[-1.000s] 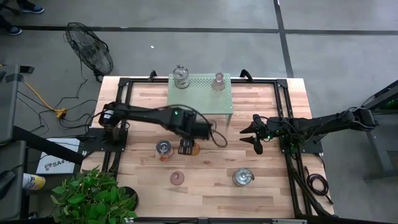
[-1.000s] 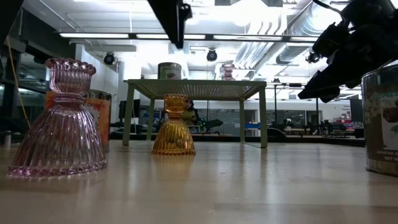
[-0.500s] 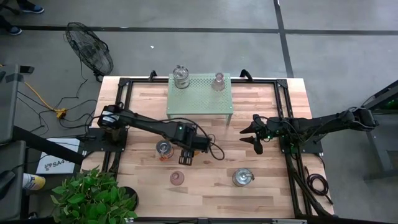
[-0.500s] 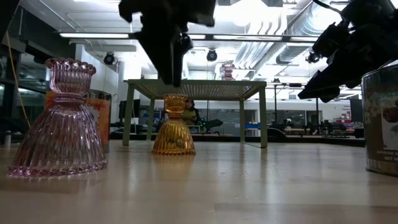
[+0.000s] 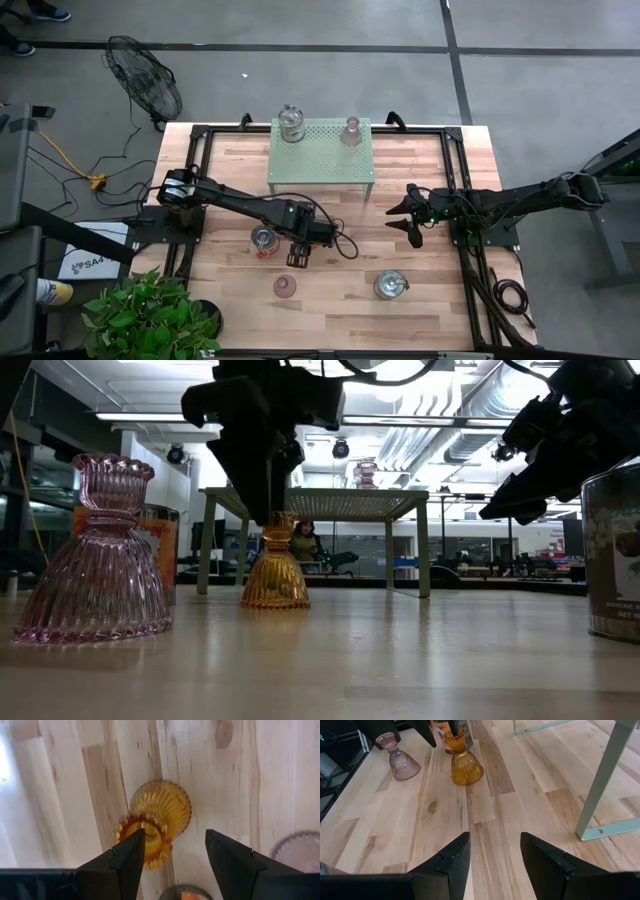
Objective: Pick & Place candle stick holders
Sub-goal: Put the yellow glass candle holder on the shelf
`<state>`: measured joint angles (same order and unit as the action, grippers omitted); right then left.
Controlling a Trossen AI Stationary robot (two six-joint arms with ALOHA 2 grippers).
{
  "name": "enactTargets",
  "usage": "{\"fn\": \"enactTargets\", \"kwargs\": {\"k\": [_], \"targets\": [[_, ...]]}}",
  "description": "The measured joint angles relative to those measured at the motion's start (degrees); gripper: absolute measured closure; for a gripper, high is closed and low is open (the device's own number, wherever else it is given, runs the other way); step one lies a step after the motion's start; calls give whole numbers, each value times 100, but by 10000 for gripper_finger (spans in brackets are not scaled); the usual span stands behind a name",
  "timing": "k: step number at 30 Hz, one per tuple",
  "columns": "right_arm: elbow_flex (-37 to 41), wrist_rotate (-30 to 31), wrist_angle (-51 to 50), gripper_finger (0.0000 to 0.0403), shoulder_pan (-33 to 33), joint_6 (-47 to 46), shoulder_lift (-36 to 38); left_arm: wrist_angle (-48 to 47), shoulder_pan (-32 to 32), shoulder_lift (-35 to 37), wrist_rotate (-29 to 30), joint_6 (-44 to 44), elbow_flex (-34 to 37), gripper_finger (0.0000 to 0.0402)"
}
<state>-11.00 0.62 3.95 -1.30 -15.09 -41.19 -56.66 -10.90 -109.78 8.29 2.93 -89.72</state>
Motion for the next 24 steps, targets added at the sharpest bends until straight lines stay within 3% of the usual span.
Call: {"fn": "enactTargets", "kwargs": {"k": [6,16,24], "targets": [[0,0,-16,235,0,-47,0,78,0,0,7,38,27,211],[0,0,-29,235,0,-53,2,80,0,0,32,45,27,311],[0,0,-29,235,2,-54,2,80,0,0,45,55,27,361]]}}
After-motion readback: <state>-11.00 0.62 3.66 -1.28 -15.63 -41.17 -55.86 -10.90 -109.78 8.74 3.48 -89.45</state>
